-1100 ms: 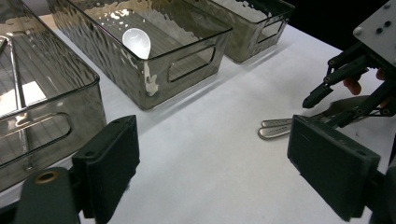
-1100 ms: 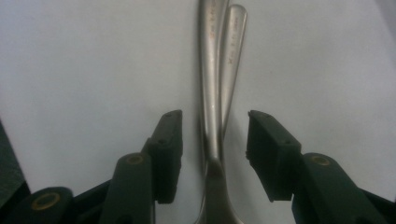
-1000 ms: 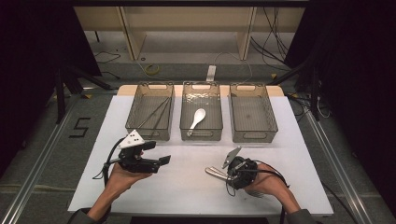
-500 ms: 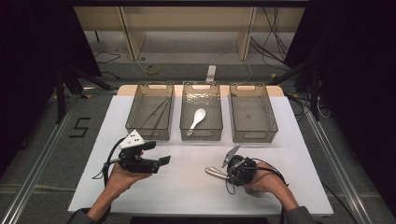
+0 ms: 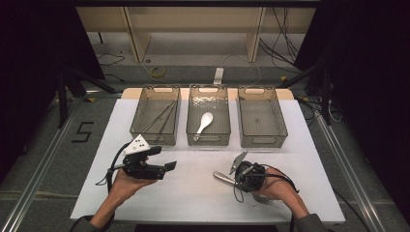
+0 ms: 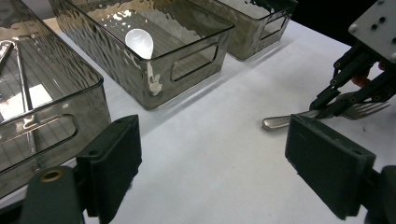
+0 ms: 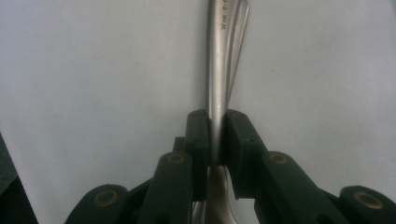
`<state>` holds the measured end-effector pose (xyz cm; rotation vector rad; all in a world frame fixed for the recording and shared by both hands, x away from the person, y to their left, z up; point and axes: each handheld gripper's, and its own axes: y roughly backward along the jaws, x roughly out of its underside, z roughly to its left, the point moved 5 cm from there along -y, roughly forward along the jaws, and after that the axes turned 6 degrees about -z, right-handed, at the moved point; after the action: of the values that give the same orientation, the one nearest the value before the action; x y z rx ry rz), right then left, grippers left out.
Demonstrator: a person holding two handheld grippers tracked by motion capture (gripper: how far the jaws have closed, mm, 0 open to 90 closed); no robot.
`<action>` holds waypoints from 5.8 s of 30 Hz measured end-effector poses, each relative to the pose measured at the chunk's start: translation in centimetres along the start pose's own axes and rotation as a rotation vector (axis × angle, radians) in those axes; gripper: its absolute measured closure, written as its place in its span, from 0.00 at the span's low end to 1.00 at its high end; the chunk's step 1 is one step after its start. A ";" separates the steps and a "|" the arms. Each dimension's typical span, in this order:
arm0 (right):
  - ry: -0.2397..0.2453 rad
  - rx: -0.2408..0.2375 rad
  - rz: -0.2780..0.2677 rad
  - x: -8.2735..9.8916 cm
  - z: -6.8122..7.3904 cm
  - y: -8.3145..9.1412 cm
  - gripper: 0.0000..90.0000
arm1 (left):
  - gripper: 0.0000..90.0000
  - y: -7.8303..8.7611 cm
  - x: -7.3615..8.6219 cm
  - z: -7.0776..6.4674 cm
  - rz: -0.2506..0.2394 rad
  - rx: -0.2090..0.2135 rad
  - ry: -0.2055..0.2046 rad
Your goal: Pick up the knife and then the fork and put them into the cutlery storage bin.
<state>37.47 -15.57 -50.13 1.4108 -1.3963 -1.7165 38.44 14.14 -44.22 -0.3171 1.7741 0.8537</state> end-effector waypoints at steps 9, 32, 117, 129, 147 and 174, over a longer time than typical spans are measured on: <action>-0.007 0.028 -0.009 -0.1 -0.2 0.8 0.90 | 0.20 0.0 0.0 0.1 -0.002 -0.005 0.004; -0.109 0.128 -0.149 -0.9 -5.1 5.1 0.90 | 0.20 0.6 -0.4 0.7 -0.071 -0.029 0.035; -0.501 0.353 -0.131 -5.0 -24.8 5.1 0.90 | 0.19 0.6 -0.8 0.5 -0.115 -0.002 0.072; -0.510 0.360 -0.120 -5.4 -25.0 3.9 0.89 | 0.19 0.6 -0.8 0.4 -0.117 0.000 0.065; -0.520 0.385 -0.184 -6.5 -25.0 4.6 0.67 | 0.19 0.7 -0.8 0.3 -0.118 0.001 0.058; -0.350 0.252 -0.319 -8.2 -15.3 8.8 0.35 | 0.19 0.7 -0.8 0.4 -0.116 -0.009 0.057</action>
<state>52.41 -17.39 -37.80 1.5922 -1.6939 -2.1325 38.58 14.76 -43.31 -0.4495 1.7869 0.7768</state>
